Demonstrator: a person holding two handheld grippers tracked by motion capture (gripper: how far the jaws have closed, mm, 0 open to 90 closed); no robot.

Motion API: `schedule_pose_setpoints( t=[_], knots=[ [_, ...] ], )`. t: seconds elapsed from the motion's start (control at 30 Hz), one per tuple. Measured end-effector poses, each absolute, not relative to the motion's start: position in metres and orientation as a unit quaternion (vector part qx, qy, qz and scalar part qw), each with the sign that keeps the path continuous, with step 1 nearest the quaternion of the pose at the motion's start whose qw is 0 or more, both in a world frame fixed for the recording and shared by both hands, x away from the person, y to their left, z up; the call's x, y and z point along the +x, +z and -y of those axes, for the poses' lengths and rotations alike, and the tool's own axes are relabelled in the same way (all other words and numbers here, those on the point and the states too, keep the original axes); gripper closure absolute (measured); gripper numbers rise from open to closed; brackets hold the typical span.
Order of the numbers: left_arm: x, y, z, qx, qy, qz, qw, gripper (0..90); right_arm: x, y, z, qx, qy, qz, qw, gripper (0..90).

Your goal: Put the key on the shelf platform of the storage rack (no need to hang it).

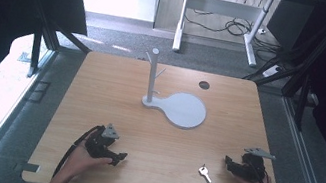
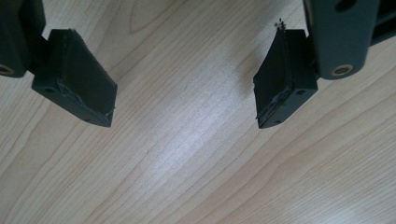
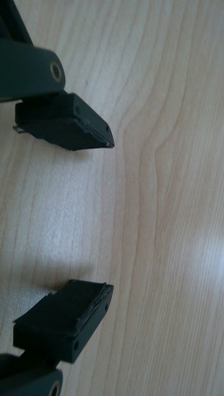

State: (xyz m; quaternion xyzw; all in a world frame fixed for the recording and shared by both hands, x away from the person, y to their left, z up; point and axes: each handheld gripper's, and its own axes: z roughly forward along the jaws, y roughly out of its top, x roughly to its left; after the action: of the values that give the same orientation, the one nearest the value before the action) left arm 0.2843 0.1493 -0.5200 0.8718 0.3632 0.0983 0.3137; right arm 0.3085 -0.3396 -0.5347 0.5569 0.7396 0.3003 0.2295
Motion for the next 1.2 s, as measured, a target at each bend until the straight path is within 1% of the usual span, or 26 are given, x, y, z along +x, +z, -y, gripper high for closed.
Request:
schedule_pose_setpoints(
  t=[0.17,0.33,0.43,0.67,0.77,0.87,0.93,1.1,1.2],
  knots=[
    [0.284,-0.520,-0.150,0.871,0.100,-0.364,0.314,21.6,0.306,-0.533,0.340,0.544,0.313,-0.747,0.219,27.0],
    [0.285,-0.519,-0.151,0.871,0.101,-0.364,0.314,21.6,0.303,-0.528,0.342,0.538,0.330,-0.744,0.218,28.8],
    [0.285,-0.520,-0.150,0.872,0.101,-0.363,0.312,21.6,0.300,-0.523,0.345,0.537,0.337,-0.737,0.235,32.3],
    [0.285,-0.520,-0.150,0.873,0.101,-0.363,0.310,21.5,0.300,-0.522,0.347,0.549,0.327,-0.739,0.215,34.3],
    [0.285,-0.519,-0.151,0.872,0.101,-0.366,0.311,21.5,0.300,-0.520,0.347,0.545,0.327,-0.742,0.212,35.9],
    [0.284,-0.516,-0.152,0.870,0.104,-0.366,0.314,21.5,0.301,-0.515,0.346,0.531,0.326,-0.752,0.215,39.5],
    [0.284,-0.515,-0.153,0.869,0.106,-0.367,0.314,21.5,0.301,-0.515,0.345,0.530,0.324,-0.754,0.213,39.7],
    [0.284,-0.516,-0.153,0.868,0.107,-0.371,0.313,21.5,0.303,-0.508,0.343,0.513,0.304,-0.778,0.199,41.1],
    [0.284,-0.515,-0.152,0.869,0.106,-0.368,0.312,21.5,0.303,-0.502,0.340,0.506,0.300,-0.788,0.183,41.8]
  ],
)
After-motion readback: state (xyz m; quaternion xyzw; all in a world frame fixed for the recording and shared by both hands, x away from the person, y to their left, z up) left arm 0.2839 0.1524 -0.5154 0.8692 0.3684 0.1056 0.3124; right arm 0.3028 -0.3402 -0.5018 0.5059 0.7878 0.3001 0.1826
